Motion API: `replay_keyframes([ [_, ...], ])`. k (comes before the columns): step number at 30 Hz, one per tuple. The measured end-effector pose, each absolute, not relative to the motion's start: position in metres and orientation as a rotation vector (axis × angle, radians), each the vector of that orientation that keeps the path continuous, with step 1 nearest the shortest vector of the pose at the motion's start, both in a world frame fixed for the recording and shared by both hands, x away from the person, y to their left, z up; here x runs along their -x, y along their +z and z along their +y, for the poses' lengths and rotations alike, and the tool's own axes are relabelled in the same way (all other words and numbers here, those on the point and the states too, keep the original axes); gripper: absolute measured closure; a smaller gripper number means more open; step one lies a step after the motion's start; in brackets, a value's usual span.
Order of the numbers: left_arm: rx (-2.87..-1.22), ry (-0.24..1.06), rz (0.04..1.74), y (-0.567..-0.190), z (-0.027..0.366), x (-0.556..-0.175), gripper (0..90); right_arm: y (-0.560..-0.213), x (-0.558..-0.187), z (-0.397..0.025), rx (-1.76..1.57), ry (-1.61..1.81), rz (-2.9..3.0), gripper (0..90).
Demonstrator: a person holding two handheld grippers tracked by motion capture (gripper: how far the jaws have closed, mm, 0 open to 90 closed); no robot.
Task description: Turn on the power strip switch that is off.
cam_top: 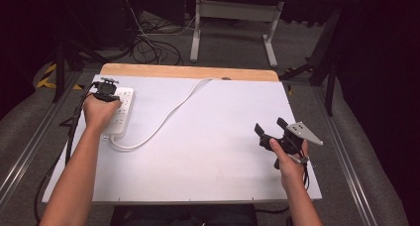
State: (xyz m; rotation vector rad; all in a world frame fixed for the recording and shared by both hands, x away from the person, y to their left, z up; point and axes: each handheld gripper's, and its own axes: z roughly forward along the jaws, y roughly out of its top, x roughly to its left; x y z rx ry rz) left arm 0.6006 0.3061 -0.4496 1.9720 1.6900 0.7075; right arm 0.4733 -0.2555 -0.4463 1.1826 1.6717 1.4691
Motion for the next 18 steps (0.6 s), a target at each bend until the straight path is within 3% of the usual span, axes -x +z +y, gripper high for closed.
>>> replay_keyframes([
  [4,-1.935,0.637,1.704,-0.4485,0.3129,-0.6018,90.0,-0.4461,-0.4719,-0.2561,-1.184,1.472,1.664,7.2],
  [18,-2.013,0.622,1.684,-0.4442,0.3167,-0.6005,90.0,-0.4467,-0.4706,-0.2577,-1.201,1.474,1.656,7.8],
])
